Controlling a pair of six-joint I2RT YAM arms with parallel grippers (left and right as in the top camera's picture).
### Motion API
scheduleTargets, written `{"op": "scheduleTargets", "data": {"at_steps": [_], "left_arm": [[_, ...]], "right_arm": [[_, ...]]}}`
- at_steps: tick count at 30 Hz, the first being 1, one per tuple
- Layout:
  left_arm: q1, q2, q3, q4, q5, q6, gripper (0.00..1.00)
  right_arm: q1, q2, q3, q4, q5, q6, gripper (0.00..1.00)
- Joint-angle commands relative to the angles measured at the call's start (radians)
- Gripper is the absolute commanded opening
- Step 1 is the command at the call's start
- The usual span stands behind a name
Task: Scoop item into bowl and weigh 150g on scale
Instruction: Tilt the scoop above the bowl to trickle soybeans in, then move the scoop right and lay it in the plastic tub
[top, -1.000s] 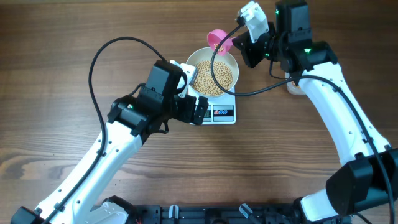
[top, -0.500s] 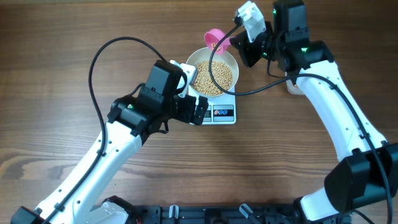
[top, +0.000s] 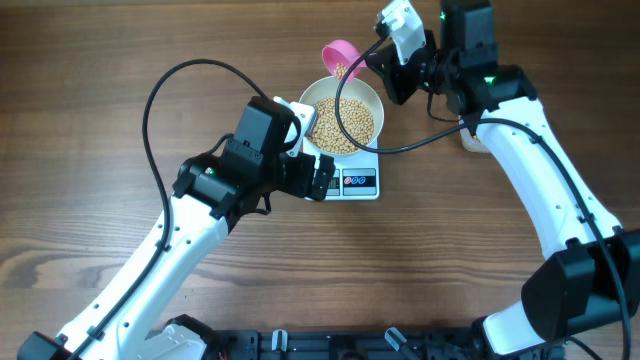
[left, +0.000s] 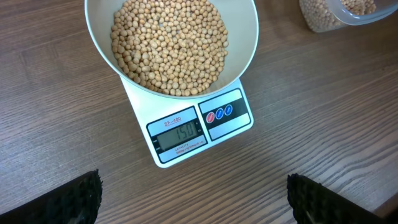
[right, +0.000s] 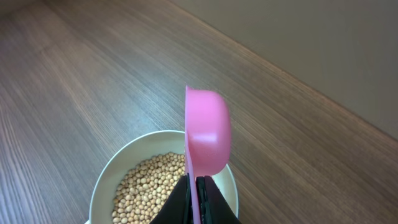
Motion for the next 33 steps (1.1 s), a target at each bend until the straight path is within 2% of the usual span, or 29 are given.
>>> {"op": "scheduleTargets", "data": {"at_steps": [1,4,8,11,18,22,25,27,30,33], "left_arm": [[0.007,-0.003,0.015,0.002,-0.006,-0.006,1.0],[0.007,-0.003,0.015,0.002,-0.006,-0.006,1.0],[0.007,-0.003,0.015,0.002,-0.006,-0.006,1.0],[0.007,-0.003,0.015,0.002,-0.006,-0.006,1.0],[0.007,-0.003,0.015,0.002,-0.006,-0.006,1.0],[0.007,-0.003,0.015,0.002,-0.006,-0.006,1.0],[0.007,-0.003,0.015,0.002,-0.006,-0.006,1.0],[0.007,-0.003,0.015,0.002,-0.006,-0.006,1.0],[0.007,-0.003,0.015,0.002,-0.006,-0.006,1.0],[0.007,-0.003,0.015,0.002,-0.006,-0.006,1.0]], "right_arm": [[0.006,0.013,0.009,-0.008,-0.024,0.012,0.04],[0.006,0.013,0.009,-0.01,-0.024,0.014,0.04],[0.006,0.013,0.009,0.013,-0.024,0.124,0.04],[0.004,0.013,0.009,0.06,-0.024,0.259,0.04],[-0.051,0.011,0.01,0.174,-0.024,0.67,0.04],[-0.133,0.006,0.01,0.173,-0.026,0.915,0.04],[-0.221,0.001,0.01,0.171,-0.094,1.015,0.04],[-0.289,-0.001,0.01,0.139,-0.144,1.06,0.04],[-0.396,-0.001,0.01,0.005,-0.148,1.17,0.04],[-0.487,-0.002,0.01,-0.109,-0.148,1.223,0.04]]}}
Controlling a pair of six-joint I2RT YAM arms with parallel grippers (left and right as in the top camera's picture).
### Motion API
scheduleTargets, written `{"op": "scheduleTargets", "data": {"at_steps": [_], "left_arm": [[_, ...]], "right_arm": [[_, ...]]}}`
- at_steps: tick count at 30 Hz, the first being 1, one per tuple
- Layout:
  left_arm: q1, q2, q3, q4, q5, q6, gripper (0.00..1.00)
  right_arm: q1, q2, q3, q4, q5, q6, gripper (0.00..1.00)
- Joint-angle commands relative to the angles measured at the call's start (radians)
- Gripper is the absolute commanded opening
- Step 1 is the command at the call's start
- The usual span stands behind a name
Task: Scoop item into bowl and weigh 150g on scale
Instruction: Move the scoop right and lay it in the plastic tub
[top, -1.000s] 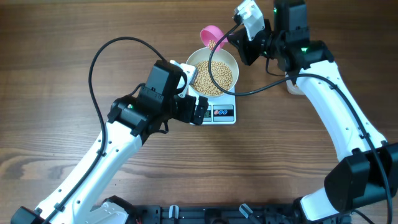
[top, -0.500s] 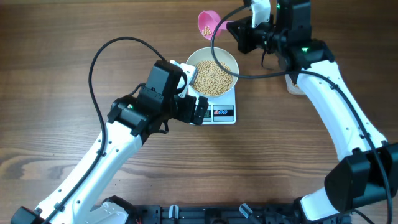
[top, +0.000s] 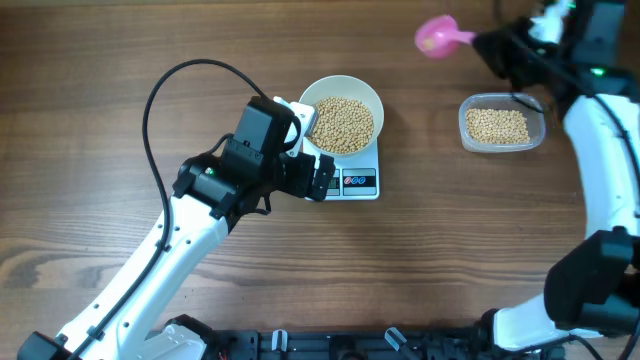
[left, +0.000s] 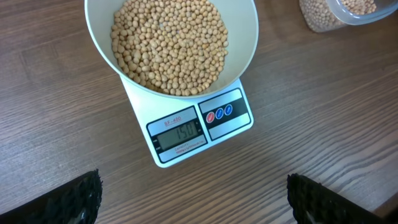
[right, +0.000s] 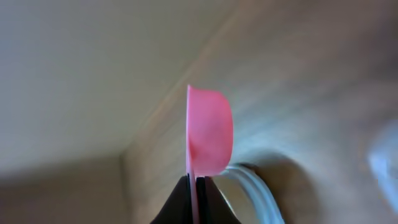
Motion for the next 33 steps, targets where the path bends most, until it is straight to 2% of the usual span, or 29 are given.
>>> {"op": "scheduleTargets", "data": {"at_steps": [1,7,12,18,33], "left_arm": [[0.007,-0.003,0.015,0.002,-0.006,-0.005,1.0],[0.007,-0.003,0.015,0.002,-0.006,-0.005,1.0],[0.007,-0.003,0.015,0.002,-0.006,-0.005,1.0],[0.007,-0.003,0.015,0.002,-0.006,-0.005,1.0],[0.007,-0.003,0.015,0.002,-0.006,-0.005,1.0]], "right_arm": [[-0.115,-0.003,0.01,-0.108,-0.034,0.125,0.04],[-0.255,-0.004,0.01,-0.311,0.037,0.122,0.04],[-0.269,-0.004,0.009,-0.427,0.189,0.095,0.04],[-0.249,-0.003,0.007,-0.431,0.287,0.1,0.04],[-0.159,0.005,-0.062,-0.375,0.387,0.15,0.05]]}}
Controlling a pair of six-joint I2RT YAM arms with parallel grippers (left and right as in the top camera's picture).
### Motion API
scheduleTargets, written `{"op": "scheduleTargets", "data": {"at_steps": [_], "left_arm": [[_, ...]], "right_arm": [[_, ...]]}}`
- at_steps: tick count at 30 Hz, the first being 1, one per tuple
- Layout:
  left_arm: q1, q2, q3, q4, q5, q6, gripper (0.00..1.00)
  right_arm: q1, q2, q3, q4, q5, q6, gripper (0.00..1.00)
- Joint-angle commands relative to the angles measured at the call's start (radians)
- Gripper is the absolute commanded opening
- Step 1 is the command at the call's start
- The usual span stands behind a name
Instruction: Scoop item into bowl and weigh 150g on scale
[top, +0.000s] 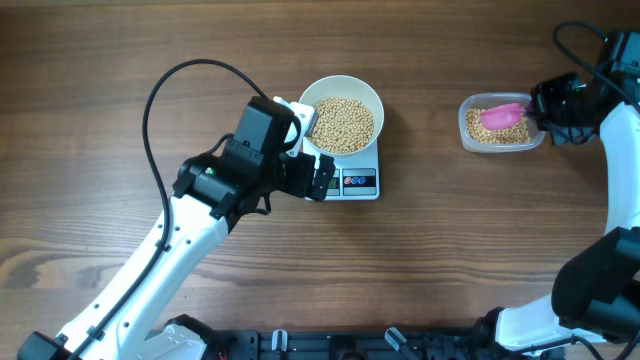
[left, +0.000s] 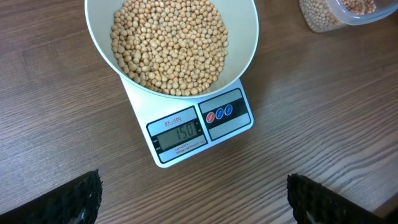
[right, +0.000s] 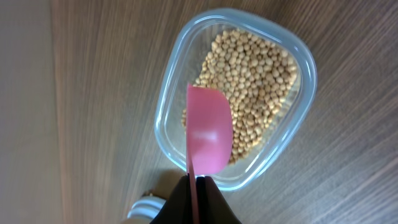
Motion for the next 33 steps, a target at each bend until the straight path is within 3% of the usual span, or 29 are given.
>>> {"op": "scheduleTargets", "data": {"at_steps": [1,6,8,9,10,13,15,16,18,20,33], "left_arm": [[0.007,-0.003,0.015,0.002,-0.006,-0.005,1.0],[0.007,-0.003,0.015,0.002,-0.006,-0.005,1.0],[0.007,-0.003,0.015,0.002,-0.006,-0.005,1.0],[0.007,-0.003,0.015,0.002,-0.006,-0.005,1.0],[0.007,-0.003,0.015,0.002,-0.006,-0.005,1.0],[0.007,-0.003,0.015,0.002,-0.006,-0.005,1.0],[0.007,-0.003,0.015,0.002,-0.006,-0.005,1.0],[0.007,-0.003,0.015,0.002,-0.006,-0.005,1.0],[0.007,-0.003,0.015,0.002,-0.006,-0.005,1.0],[0.007,-0.003,0.015,0.002,-0.006,-0.005,1.0],[0.007,-0.003,0.015,0.002,-0.006,-0.005,1.0]], "right_arm": [[0.012,0.005,-0.054,0.048,0.035,0.022,0.05],[0.025,0.005,-0.136,0.105,0.016,0.014,0.05],[0.025,0.005,-0.149,0.117,0.006,-0.055,0.16],[0.025,0.005,-0.149,0.117,0.0,-0.064,0.29],[0.025,0.005,-0.149,0.115,-0.006,-0.064,0.34],[0.025,0.005,-0.149,0.113,-0.005,-0.063,0.34],[0.025,0.005,-0.149,0.109,-0.005,-0.063,0.4],[0.024,0.005,-0.149,0.099,-0.005,-0.069,0.48],[0.017,0.002,-0.148,0.069,-0.005,-0.095,0.79],[0.008,0.0,-0.148,0.035,-0.005,-0.095,0.97],[-0.006,-0.13,-0.134,-0.13,0.071,-0.113,1.0]]}}
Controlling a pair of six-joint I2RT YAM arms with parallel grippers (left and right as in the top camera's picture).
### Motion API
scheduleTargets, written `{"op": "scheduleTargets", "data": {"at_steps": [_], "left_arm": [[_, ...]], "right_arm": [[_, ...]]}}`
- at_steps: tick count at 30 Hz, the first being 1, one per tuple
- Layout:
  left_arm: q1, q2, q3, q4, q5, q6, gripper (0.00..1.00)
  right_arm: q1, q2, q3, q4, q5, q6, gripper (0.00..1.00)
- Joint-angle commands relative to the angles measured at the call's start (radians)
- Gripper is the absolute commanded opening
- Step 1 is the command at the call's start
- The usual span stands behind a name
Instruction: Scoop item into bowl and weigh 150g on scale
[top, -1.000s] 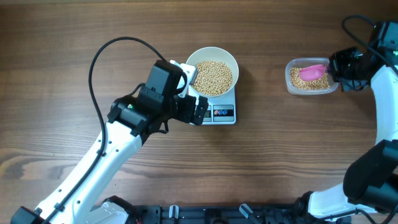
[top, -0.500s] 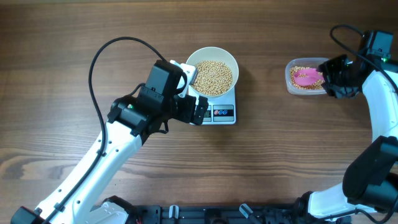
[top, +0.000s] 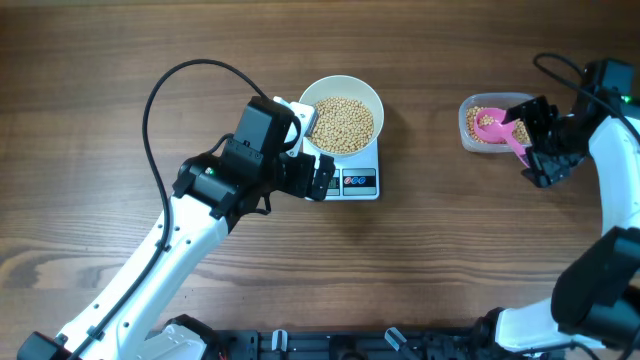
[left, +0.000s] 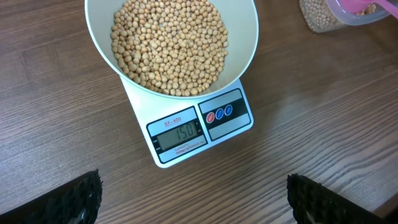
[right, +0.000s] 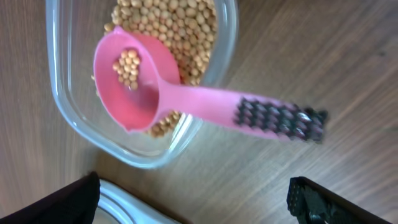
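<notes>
A white bowl (top: 342, 80) full of soybeans stands on the white scale (top: 358, 181). In the left wrist view the scale's display (left: 183, 132) reads 150. My left gripper (top: 318, 178) hovers open beside the scale, holding nothing, its fingertips (left: 78, 199) spread wide. At the right, a pink scoop (top: 505, 130) lies in the clear container (top: 464, 125) of soybeans with its handle over the rim. A few beans sit in the scoop (right: 134, 74). My right gripper (right: 193, 199) is open just below the handle, not touching it.
Wooden tabletop all around. A white rimmed object (right: 137, 205) shows partly next to the container (right: 62, 81) in the right wrist view. The left arm's black cable (top: 160, 90) loops over the table's left half.
My right gripper has opened and let go of the scoop, which now rests in the container with its handle over the rim. The gripper has backed off towards the table's front. The left arm is unmoved.
My right gripper first held the scoop tipped over the bowl on the scale. Then it held it high at the back right, then over the bean container. Now the scoop lies in the container, released. The scale read 150 throughout, and the left arm stayed still.
</notes>
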Motion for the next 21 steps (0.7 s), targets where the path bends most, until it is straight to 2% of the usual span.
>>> {"op": "scheduleTargets", "data": {"at_steps": [1,11,17,21], "left_arm": [[0.007,-0.003,0.015,0.002,-0.006,-0.005,1.0],[0.007,-0.003,0.015,0.002,-0.006,-0.005,1.0],[0.007,-0.003,0.015,0.002,-0.006,-0.005,1.0],[0.007,-0.003,0.015,0.002,-0.006,-0.005,1.0]], "right_arm": [[-0.003,-0.113,0.006,-0.047,0.078,-0.013,1.0],[-0.003,-0.34,0.006,-0.123,0.119,-0.017,1.0],[-0.002,-0.562,0.006,-0.261,0.303,-0.016,1.0],[-0.002,-0.634,0.006,-0.276,0.307,-0.013,1.0]]}}
